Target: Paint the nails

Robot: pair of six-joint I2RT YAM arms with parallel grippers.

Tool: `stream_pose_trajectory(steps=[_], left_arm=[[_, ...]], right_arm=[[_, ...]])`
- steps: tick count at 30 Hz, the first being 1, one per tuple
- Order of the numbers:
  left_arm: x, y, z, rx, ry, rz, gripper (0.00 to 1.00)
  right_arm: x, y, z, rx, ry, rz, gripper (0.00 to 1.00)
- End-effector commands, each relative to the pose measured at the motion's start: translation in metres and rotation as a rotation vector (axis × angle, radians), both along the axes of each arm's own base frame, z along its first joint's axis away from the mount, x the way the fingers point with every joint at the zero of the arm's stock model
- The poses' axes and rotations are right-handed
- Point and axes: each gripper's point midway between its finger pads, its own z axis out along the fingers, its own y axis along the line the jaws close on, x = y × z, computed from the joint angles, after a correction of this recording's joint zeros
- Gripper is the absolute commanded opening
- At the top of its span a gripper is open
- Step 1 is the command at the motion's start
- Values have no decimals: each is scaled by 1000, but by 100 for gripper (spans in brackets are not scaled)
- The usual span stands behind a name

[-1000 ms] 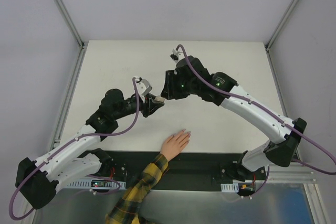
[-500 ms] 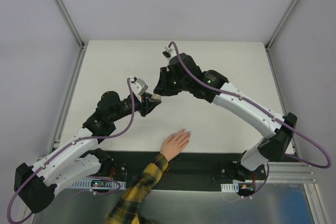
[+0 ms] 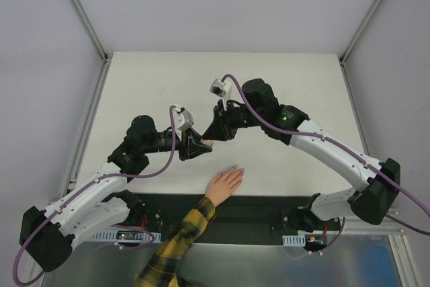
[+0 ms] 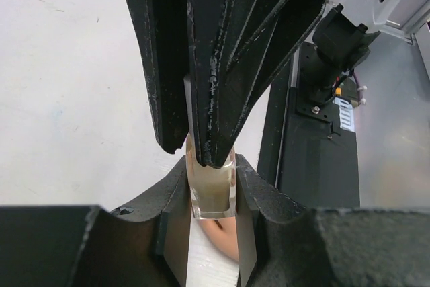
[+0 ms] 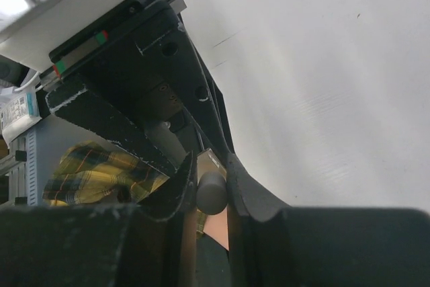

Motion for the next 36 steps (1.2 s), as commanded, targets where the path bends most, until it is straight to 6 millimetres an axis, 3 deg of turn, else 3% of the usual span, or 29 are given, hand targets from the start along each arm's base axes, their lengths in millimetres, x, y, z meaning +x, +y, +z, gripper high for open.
stream_pose_trajectory(steps=[1, 6, 7, 9, 10, 11, 13, 15, 20, 21, 22, 24, 26, 28, 32, 36], left_arm=[[-20, -5, 50, -121, -201, -120, 0], [10, 0, 48, -96, -193, 62, 0], [13, 2, 47, -94, -190, 85, 0], [23, 5, 45, -86, -184, 145, 0], [27, 6, 44, -82, -182, 168, 0], [29, 6, 43, -80, -173, 182, 0], [35, 9, 43, -80, -169, 220, 0], [39, 11, 43, -80, -166, 250, 0], [62, 25, 43, -68, -146, 410, 0], [64, 27, 42, -66, -141, 431, 0], [68, 30, 42, -65, -137, 459, 0], [75, 35, 42, -61, -137, 511, 0], [79, 40, 41, -54, -134, 545, 0], [79, 41, 40, -52, -135, 552, 0], [81, 43, 41, -53, -138, 566, 0], [77, 41, 44, -61, -147, 545, 0]], right_arm=[[-13, 16, 20, 119, -49, 108, 0], [18, 8, 26, 77, -11, -155, 2], [23, 5, 27, 67, 0, -202, 16], [33, -1, 34, 54, 43, -313, 29], [35, -8, 29, 14, 72, -356, 46], [40, -10, 39, 24, 90, -410, 52], [40, -9, 40, 15, 127, -434, 60], [45, -10, 44, 13, 139, -492, 62], [61, -19, 44, -59, 89, -702, 60], [63, -16, 54, -43, 75, -715, 56], [62, -10, 45, -81, 82, -730, 54], [69, -8, 53, -79, 58, -778, 50], [72, 1, 46, -104, 56, -797, 49], [73, 9, 50, -93, 47, -797, 48], [78, 23, 40, -113, 50, -791, 41], [79, 30, 37, -97, 46, -768, 27]])
